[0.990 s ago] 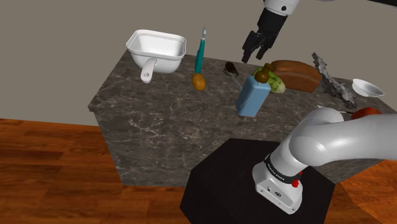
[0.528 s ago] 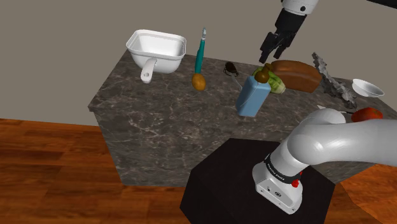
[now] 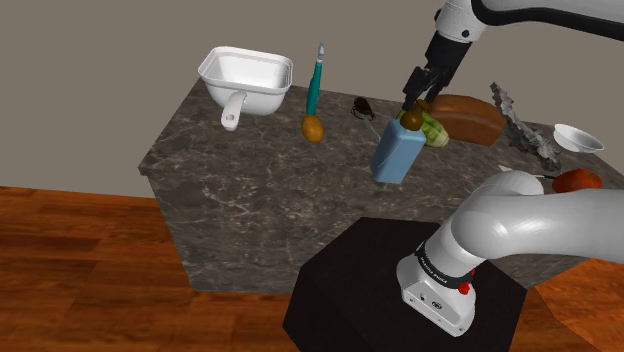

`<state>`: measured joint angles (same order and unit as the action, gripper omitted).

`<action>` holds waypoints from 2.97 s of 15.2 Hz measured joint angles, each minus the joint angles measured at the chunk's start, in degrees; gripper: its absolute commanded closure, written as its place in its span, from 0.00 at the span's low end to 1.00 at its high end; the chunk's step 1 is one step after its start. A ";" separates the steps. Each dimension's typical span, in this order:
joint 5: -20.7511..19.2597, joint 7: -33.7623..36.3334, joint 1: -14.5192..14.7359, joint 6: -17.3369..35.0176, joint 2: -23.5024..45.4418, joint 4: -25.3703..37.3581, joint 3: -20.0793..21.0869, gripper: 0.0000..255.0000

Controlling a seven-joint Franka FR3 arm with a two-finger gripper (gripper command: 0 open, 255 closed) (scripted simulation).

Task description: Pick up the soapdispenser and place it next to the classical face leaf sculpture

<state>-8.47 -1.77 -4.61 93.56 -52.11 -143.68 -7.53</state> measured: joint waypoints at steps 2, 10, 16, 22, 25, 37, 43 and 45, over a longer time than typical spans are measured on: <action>-0.02 -0.01 -0.01 0.14 -0.01 -0.14 -0.03 0.00; -0.03 -0.01 -0.01 0.18 -0.01 -0.15 -0.04 1.00; 0.00 -0.03 0.00 -0.10 0.10 0.21 -0.01 1.00; 0.37 -0.30 0.17 -3.71 1.31 5.04 0.31 1.00; 0.57 -0.39 0.28 -5.59 2.10 7.70 0.52 1.00; 1.20 -1.01 0.58 -13.81 5.95 19.79 1.14 1.00; 1.45 -1.33 0.71 -17.64 8.44 26.10 1.34 1.00; 1.54 -1.43 0.77 -18.95 9.54 28.53 1.41 1.00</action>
<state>-6.93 -3.20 -3.84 74.61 -42.56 -115.16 -6.12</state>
